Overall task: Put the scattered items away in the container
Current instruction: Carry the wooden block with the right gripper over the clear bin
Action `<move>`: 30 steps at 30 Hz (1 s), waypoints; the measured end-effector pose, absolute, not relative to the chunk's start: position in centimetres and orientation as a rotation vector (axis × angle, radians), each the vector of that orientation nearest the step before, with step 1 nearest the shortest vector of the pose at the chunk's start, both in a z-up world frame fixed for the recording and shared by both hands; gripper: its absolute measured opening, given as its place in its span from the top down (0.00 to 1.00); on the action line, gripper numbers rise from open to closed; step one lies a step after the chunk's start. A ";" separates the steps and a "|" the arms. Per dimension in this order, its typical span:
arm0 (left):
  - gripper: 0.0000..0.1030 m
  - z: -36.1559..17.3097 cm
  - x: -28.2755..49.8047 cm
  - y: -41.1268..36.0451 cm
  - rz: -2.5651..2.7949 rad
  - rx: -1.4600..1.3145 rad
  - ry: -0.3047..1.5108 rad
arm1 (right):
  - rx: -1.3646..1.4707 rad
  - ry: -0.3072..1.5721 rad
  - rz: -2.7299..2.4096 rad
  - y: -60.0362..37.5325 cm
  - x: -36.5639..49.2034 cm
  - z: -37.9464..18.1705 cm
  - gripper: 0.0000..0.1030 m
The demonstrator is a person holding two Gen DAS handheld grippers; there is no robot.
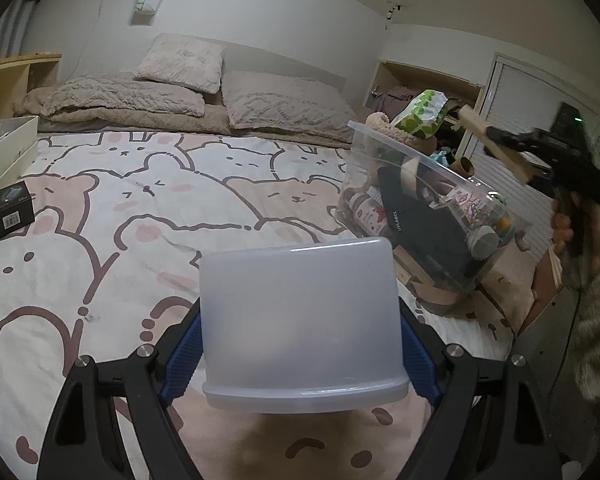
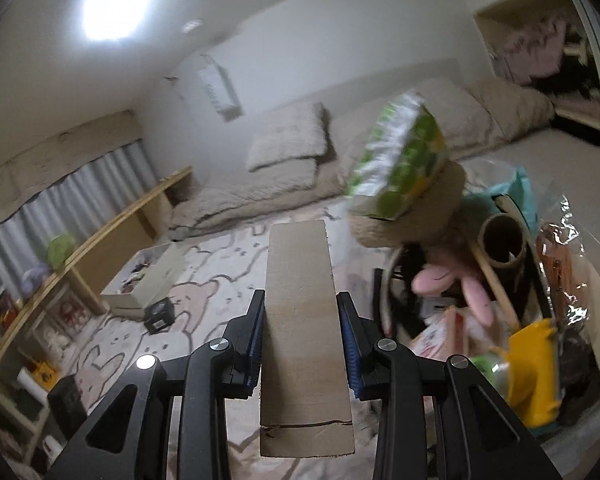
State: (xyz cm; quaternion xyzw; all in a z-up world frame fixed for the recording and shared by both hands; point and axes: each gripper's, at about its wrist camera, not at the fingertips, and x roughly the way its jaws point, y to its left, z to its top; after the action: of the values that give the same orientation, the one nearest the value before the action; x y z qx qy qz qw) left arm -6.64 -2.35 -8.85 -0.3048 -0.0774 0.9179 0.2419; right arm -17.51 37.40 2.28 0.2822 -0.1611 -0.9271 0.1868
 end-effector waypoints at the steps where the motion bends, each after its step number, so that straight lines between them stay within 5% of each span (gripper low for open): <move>1: 0.16 -8.8 -6.6 -2.4 2.511 -0.832 -0.214 | 0.826 -0.460 -2.612 37.7 -18.2 2.1 0.66; 11: 0.16 -8.9 -6.8 -2.7 2.523 -0.841 -0.212 | 1.103 -0.659 -2.583 38.9 -22.6 -0.5 0.65; 13: 0.16 -8.8 -6.6 -2.6 2.527 -0.838 -0.205 | 1.096 -0.665 -2.600 39.0 -22.2 -0.3 0.45; 14: 0.16 -8.8 -6.6 -2.7 2.527 -0.837 -0.206 | 1.079 -0.651 -2.623 39.1 -21.9 0.0 0.23; 15: 0.16 -8.7 -6.6 -2.7 2.526 -0.837 -0.208 | 1.058 -0.626 -2.657 39.1 -21.5 0.4 0.12; 30: 0.16 -6.6 -6.7 -1.7 2.521 -0.782 -0.216 | 1.025 -0.475 -2.656 39.2 -19.4 2.7 0.12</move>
State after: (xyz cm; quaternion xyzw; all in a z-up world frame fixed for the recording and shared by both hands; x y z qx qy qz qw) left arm -6.65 -1.75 -6.58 -0.2863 -0.0790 0.9231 0.2443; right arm -19.37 39.21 2.67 0.3523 -0.1633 -0.9127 0.1270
